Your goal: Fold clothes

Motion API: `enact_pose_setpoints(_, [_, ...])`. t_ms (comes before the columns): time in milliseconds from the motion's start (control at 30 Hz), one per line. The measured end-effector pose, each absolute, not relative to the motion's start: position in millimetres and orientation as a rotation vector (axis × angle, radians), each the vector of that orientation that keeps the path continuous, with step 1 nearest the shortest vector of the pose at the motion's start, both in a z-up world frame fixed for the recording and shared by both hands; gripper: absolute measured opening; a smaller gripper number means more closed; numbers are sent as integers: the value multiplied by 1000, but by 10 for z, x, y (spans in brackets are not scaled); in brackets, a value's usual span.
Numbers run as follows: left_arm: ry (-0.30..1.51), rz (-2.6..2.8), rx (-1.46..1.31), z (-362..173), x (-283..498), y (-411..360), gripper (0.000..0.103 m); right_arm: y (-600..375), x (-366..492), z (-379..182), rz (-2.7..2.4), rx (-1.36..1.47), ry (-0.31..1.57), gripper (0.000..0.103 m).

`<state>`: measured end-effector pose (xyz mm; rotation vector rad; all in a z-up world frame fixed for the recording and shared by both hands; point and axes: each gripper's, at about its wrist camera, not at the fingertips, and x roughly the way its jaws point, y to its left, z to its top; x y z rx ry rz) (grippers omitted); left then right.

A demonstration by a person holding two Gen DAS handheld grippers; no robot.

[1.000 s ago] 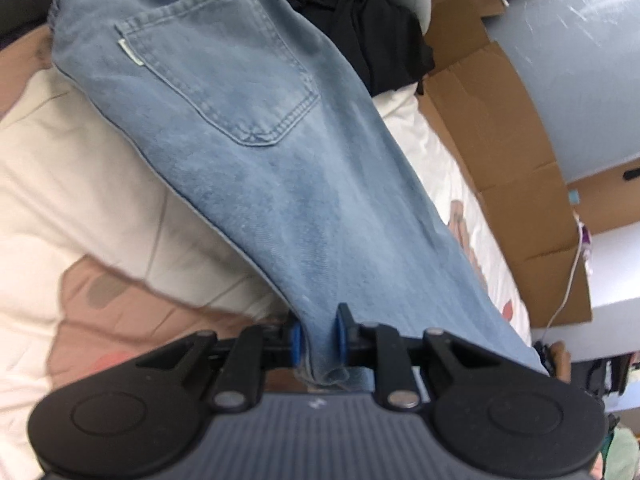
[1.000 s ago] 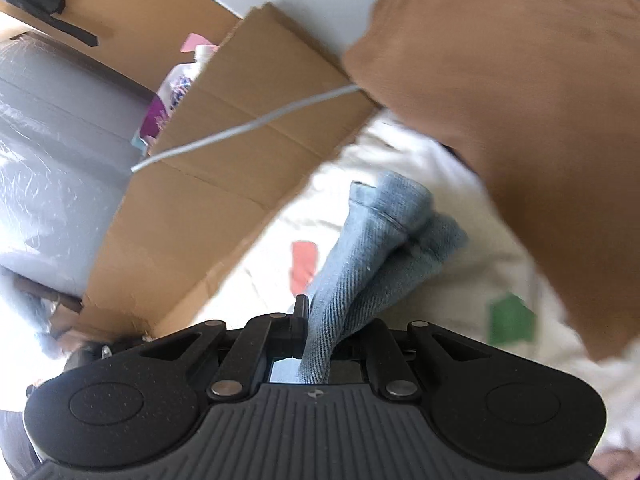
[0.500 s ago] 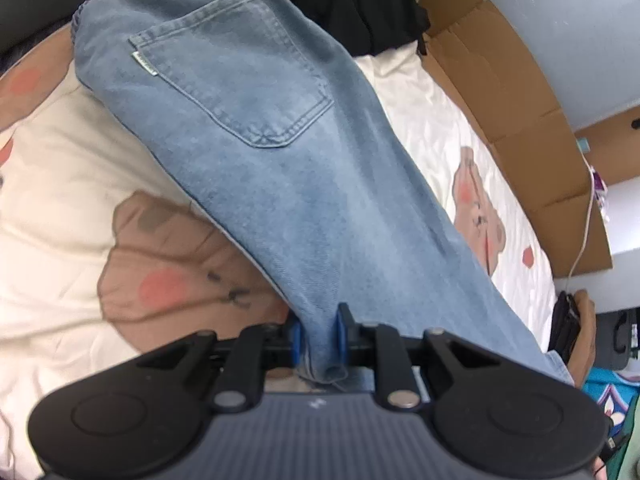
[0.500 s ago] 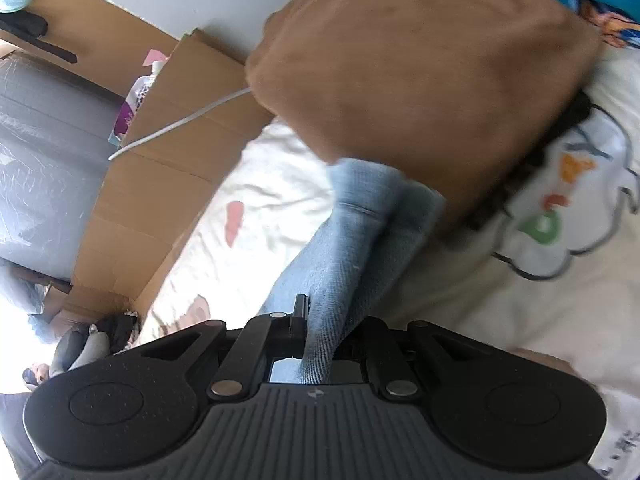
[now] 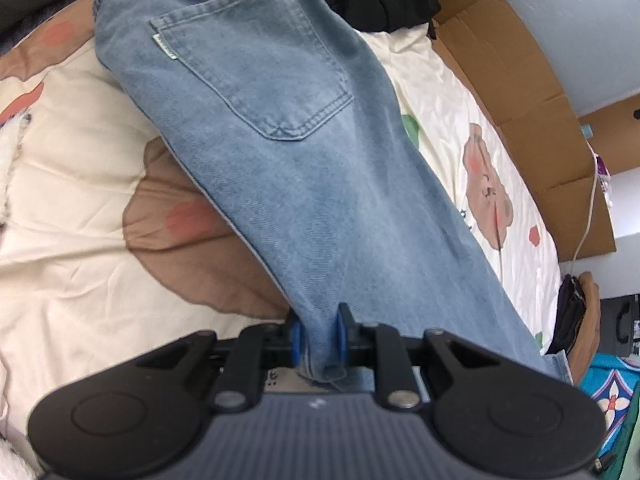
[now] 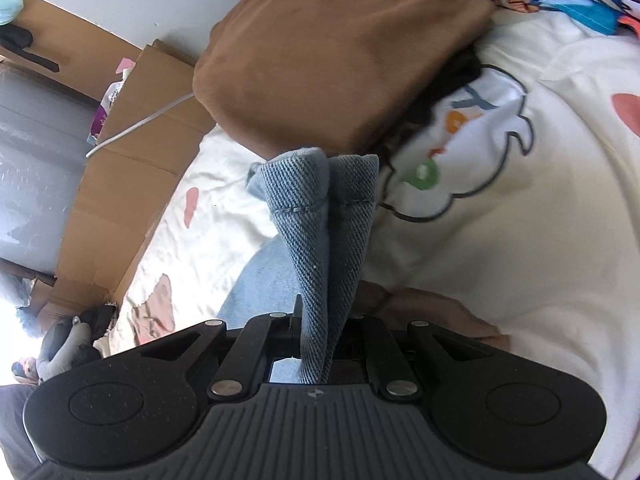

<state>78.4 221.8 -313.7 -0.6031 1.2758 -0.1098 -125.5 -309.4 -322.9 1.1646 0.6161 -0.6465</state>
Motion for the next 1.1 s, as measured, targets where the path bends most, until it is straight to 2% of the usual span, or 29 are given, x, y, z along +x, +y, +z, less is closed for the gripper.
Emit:
enact_pose_setpoints(567, [1318, -127, -569, -3307, 588, 2239, 18, -2890, -1862, -3517, -696, 1211, 672, 6])
enact_pose_setpoints(1100, [1342, -212, -533, -3297, 420, 2294, 18, -2769, -2196, -3474, -750, 1211, 713, 6])
